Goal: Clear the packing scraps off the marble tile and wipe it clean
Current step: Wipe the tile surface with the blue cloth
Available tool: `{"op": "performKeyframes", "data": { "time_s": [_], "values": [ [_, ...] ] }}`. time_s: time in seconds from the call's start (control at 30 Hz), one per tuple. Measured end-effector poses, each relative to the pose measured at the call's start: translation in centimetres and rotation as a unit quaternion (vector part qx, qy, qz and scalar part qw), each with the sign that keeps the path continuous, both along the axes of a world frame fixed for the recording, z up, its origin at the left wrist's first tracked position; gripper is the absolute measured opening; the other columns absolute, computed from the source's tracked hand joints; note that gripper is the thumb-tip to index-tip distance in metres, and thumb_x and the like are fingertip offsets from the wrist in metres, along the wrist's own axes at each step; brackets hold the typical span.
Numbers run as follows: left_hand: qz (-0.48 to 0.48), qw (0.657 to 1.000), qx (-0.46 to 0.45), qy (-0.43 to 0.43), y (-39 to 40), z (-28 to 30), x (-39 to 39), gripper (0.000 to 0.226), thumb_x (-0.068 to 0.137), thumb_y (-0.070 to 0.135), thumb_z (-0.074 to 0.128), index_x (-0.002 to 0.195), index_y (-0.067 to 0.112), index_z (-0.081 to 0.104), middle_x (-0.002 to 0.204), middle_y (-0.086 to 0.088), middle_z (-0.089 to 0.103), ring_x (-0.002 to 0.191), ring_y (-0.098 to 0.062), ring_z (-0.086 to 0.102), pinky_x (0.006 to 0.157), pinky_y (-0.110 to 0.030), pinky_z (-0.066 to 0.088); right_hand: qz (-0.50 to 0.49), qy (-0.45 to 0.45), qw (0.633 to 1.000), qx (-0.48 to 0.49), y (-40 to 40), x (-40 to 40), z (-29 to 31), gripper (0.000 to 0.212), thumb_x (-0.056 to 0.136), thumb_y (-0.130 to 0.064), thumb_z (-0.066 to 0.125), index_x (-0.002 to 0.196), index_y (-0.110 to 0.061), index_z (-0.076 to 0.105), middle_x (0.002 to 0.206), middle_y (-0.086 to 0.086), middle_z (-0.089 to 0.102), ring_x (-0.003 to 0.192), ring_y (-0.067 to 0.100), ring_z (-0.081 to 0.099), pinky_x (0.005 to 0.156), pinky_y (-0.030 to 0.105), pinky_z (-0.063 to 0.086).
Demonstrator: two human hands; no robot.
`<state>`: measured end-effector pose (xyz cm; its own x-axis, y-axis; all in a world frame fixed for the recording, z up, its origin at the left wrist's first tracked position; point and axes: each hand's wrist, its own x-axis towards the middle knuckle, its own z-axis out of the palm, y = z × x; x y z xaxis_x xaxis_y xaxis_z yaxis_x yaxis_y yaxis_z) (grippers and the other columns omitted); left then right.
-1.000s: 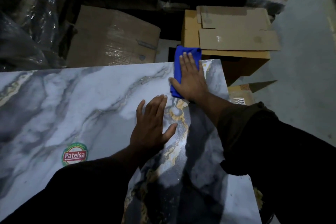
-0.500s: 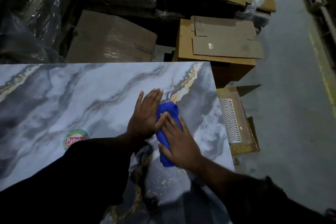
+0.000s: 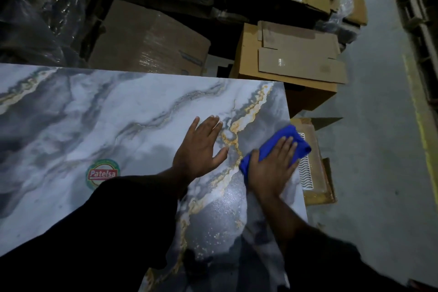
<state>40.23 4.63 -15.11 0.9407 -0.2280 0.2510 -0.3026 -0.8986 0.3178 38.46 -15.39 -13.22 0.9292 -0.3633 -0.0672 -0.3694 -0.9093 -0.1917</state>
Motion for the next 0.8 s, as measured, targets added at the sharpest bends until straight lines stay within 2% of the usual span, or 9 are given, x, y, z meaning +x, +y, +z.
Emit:
{"op": "performKeyframes", "data": {
  "time_s": [0.13,0.23,0.37,0.47,0.57,0.63,0.8],
  "values": [
    [0.005,1.000,0.011,0.008,0.0,0.1,-0.1,0.071,0.100,0.059,0.039,0.152,0.010,0.045,0.159,-0.006,0.043,0.151,-0.018,0.031,0.127,-0.047,0.015,0.048,0.008,0.999,-0.012,1.8,7.7,0.4,0.088,0.097,-0.060,0.033,0.161,-0.007,0.004,0.170,0.012,0.002,0.157,0.027,-0.002,0.124,0.056,0.008],
    [0.000,0.999,-0.032,-0.003,0.0,0.4,-0.2,0.070,0.101,0.051,0.043,0.155,0.008,0.037,0.162,-0.008,0.037,0.153,-0.019,0.027,0.127,-0.046,0.016,0.163,0.027,0.986,-0.026,3.7,10.7,0.8,0.084,0.101,-0.059,0.031,0.161,-0.009,0.000,0.170,0.012,-0.003,0.157,0.027,-0.005,0.125,0.055,0.004],
    [-0.009,0.996,-0.092,-0.011,0.3,1.0,-0.4,0.067,0.102,0.041,0.047,0.155,0.003,0.035,0.163,-0.012,0.034,0.154,-0.022,0.027,0.125,-0.048,0.021,0.326,0.029,0.944,-0.035,5.7,8.5,1.0,0.080,0.102,-0.055,0.029,0.162,-0.013,-0.004,0.170,0.007,-0.010,0.156,0.023,-0.013,0.125,0.053,-0.001],
    [-0.020,0.995,-0.101,-0.007,0.5,1.3,-0.3,0.065,0.101,0.041,0.043,0.154,0.003,0.037,0.162,-0.012,0.036,0.152,-0.023,0.030,0.125,-0.049,0.021,0.422,-0.002,0.906,-0.030,6.0,3.5,0.4,0.078,0.100,-0.047,0.035,0.162,-0.011,0.004,0.170,0.006,-0.002,0.156,0.021,-0.011,0.124,0.054,0.007],
    [-0.040,0.995,-0.095,0.002,0.8,1.5,-0.4,0.064,0.101,0.042,0.040,0.154,0.006,0.039,0.161,-0.012,0.038,0.151,-0.024,0.032,0.125,-0.050,0.019,0.396,-0.035,0.917,0.034,5.1,-1.7,0.1,0.079,0.098,-0.049,0.040,0.162,-0.012,0.013,0.170,0.005,0.006,0.157,0.017,-0.005,0.126,0.053,0.008],
    [-0.042,0.996,-0.072,0.007,0.6,1.5,-0.5,0.065,0.100,0.045,0.042,0.151,0.006,0.044,0.158,-0.013,0.042,0.149,-0.027,0.036,0.125,-0.049,0.019,0.355,-0.031,0.934,0.014,3.7,-5.3,-0.2,0.083,0.097,-0.055,0.041,0.162,-0.013,0.011,0.170,0.004,0.005,0.157,0.017,-0.006,0.126,0.053,0.007],
    [-0.053,0.999,-0.002,-0.006,0.3,1.4,-0.6,0.063,0.082,0.063,0.064,0.126,0.018,0.063,0.130,-0.004,0.058,0.129,-0.023,0.051,0.116,-0.050,0.028,0.122,-0.025,0.992,-0.008,0.2,-14.1,-0.5,0.084,0.095,-0.055,0.038,0.162,-0.013,0.009,0.170,0.006,0.008,0.157,0.020,-0.001,0.126,0.052,0.009]
  ]
}}
